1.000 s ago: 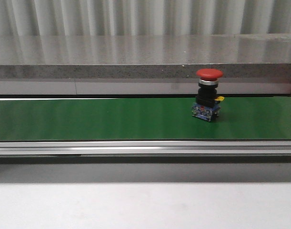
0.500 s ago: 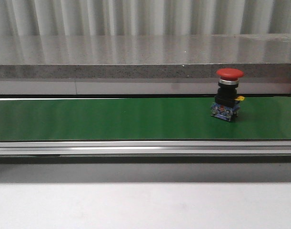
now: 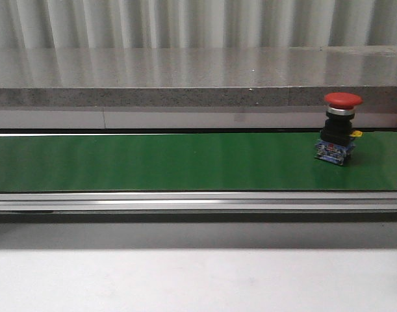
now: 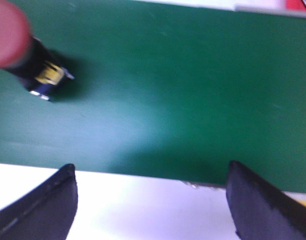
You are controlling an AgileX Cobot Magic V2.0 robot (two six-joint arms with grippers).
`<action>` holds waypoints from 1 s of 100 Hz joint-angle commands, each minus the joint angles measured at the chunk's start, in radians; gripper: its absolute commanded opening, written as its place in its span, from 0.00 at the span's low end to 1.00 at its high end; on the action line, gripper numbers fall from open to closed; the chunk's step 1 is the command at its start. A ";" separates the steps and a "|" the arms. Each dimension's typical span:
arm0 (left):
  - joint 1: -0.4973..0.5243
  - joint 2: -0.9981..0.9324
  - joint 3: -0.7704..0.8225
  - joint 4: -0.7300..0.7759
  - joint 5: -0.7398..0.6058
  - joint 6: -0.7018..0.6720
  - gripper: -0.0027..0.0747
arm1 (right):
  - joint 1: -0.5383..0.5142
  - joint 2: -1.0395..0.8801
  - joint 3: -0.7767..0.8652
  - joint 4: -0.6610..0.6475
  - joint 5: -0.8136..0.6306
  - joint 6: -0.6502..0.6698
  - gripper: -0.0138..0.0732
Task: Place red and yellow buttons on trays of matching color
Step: 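Lower the right gripper onto the red button on the belt and grasp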
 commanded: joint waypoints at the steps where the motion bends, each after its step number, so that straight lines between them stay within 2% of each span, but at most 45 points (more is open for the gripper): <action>1: -0.005 0.000 -0.025 -0.008 -0.073 -0.007 0.01 | 0.012 -0.006 -0.061 0.024 -0.053 -0.041 0.85; 24: -0.005 0.000 -0.025 -0.008 -0.073 -0.007 0.01 | 0.020 0.076 -0.165 0.131 -0.018 -0.142 0.85; 72: -0.005 0.000 -0.025 -0.008 -0.073 -0.007 0.01 | 0.018 0.324 -0.302 0.132 -0.006 -0.202 0.83; 79: -0.005 0.000 -0.025 -0.008 -0.073 -0.007 0.01 | 0.018 0.347 -0.318 0.132 0.006 -0.202 0.76; 94: -0.005 0.000 -0.025 -0.008 -0.073 -0.007 0.01 | 0.017 0.357 -0.345 0.132 0.048 -0.202 0.45; 100: -0.005 0.000 -0.025 -0.008 -0.073 -0.007 0.01 | 0.013 0.357 -0.364 0.132 0.087 -0.202 0.37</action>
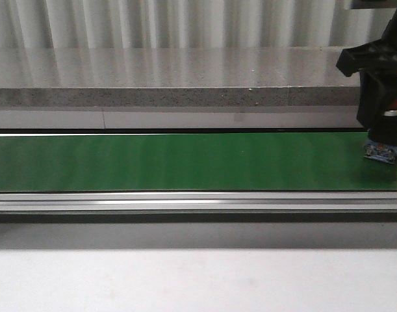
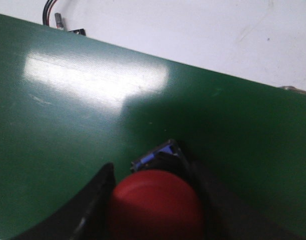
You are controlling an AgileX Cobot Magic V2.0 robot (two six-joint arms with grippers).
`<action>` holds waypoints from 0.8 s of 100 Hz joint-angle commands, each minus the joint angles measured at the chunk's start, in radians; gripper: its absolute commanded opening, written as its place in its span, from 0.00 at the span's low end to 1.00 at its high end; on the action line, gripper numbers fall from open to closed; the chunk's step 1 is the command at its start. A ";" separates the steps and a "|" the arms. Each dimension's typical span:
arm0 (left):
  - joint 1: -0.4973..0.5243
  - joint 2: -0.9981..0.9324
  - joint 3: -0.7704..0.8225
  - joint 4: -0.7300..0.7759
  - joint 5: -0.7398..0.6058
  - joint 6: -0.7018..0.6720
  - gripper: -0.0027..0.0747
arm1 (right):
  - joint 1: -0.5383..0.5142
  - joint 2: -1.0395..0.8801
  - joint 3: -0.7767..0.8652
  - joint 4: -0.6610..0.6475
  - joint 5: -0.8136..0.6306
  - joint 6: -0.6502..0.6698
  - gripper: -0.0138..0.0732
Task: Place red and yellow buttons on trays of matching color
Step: 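Lower the right gripper onto the red button on the belt and grasp, then carry the red button into the red tray and open the right gripper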
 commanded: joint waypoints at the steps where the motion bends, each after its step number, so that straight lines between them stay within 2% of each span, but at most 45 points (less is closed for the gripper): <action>1: -0.005 0.000 -0.025 -0.008 -0.073 -0.007 0.01 | -0.010 -0.036 -0.057 -0.001 0.020 -0.011 0.35; 17: -0.005 0.000 -0.025 -0.008 -0.073 -0.007 0.01 | -0.072 -0.036 -0.156 -0.001 0.145 -0.011 0.33; 37: -0.005 0.000 -0.025 -0.008 -0.073 -0.007 0.01 | -0.238 -0.036 -0.303 -0.001 0.240 -0.011 0.33; 68: -0.005 0.000 -0.025 -0.008 -0.073 -0.007 0.01 | -0.529 0.008 -0.426 0.014 0.217 -0.003 0.33; 80: -0.005 0.000 -0.025 -0.008 -0.073 -0.007 0.01 | -0.615 0.077 -0.454 0.066 0.179 -0.003 0.33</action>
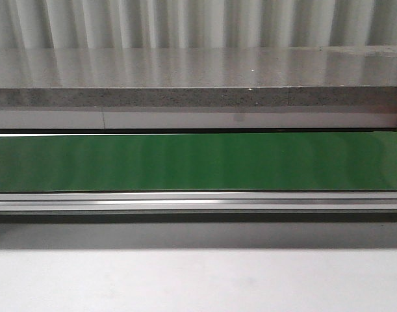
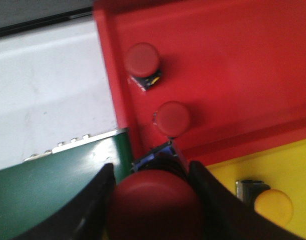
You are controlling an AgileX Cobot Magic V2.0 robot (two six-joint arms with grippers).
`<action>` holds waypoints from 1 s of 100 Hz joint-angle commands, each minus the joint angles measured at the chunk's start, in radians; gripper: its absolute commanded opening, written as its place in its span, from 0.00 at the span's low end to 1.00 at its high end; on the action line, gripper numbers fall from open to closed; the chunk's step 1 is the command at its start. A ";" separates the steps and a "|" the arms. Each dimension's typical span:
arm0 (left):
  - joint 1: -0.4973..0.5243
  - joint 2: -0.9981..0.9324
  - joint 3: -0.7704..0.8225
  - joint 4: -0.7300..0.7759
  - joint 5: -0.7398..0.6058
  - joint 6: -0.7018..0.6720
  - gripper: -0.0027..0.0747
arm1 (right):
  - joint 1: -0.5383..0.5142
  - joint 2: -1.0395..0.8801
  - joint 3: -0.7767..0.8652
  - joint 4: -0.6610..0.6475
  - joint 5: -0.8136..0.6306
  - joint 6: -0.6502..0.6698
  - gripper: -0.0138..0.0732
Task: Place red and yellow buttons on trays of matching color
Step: 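Carry the red button into the red tray and open the right gripper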
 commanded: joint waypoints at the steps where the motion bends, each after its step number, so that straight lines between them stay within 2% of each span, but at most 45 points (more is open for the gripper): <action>1: -0.005 0.000 -0.025 -0.008 -0.073 -0.007 0.01 | -0.054 0.012 -0.049 0.042 -0.071 -0.001 0.33; 22: -0.005 0.000 -0.025 -0.008 -0.073 -0.007 0.01 | -0.122 0.146 -0.092 0.073 -0.171 -0.001 0.33; 48: -0.005 0.000 -0.025 -0.008 -0.073 -0.007 0.01 | -0.136 0.296 -0.137 0.069 -0.207 -0.002 0.33; 69: -0.005 0.000 -0.025 -0.008 -0.073 -0.007 0.01 | -0.136 0.350 -0.139 0.067 -0.257 -0.002 0.33; 100: -0.005 0.000 -0.025 -0.008 -0.073 -0.007 0.01 | -0.157 0.395 -0.139 0.067 -0.256 -0.002 0.33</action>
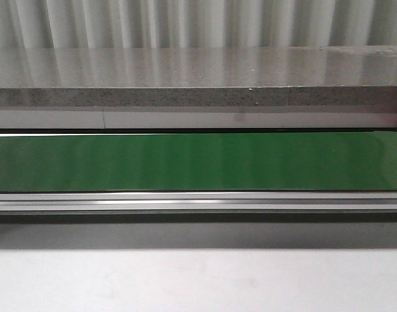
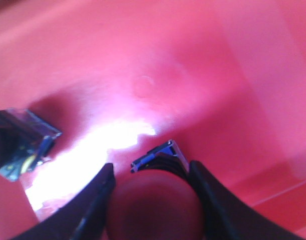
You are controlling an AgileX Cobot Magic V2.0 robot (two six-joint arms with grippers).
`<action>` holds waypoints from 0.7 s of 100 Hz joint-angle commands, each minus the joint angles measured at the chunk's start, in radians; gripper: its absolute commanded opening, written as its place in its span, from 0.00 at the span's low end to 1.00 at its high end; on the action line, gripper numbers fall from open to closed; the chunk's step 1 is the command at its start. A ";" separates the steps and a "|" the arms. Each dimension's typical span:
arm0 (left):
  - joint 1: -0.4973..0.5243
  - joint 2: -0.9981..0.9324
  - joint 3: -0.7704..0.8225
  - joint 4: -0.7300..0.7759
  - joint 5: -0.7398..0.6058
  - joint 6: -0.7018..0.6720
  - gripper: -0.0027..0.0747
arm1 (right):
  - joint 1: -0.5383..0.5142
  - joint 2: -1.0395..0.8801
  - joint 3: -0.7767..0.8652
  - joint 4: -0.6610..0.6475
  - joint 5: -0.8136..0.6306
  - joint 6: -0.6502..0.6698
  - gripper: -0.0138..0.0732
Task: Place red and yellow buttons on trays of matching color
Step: 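Carry the red button into the red tray and open the right gripper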
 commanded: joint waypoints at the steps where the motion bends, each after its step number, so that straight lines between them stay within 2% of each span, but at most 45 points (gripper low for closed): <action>1: -0.005 0.000 -0.025 -0.008 -0.073 -0.007 0.01 | -0.015 -0.053 -0.034 0.002 -0.037 -0.004 0.33; 30: -0.005 0.000 -0.025 -0.008 -0.073 -0.007 0.01 | -0.024 -0.036 -0.034 0.002 -0.029 -0.004 0.34; 37: -0.005 0.000 -0.025 -0.008 -0.073 -0.007 0.01 | -0.024 -0.032 -0.034 0.002 -0.023 -0.004 0.37; 44: -0.005 0.000 -0.025 -0.008 -0.073 -0.007 0.01 | -0.024 -0.032 -0.034 0.002 -0.022 -0.006 0.45; 63: -0.005 0.000 -0.025 -0.008 -0.073 -0.007 0.01 | -0.025 -0.042 -0.034 0.002 -0.025 -0.012 0.75; 70: -0.005 0.000 -0.025 -0.008 -0.073 -0.007 0.01 | -0.025 -0.055 -0.034 0.002 -0.026 -0.012 0.82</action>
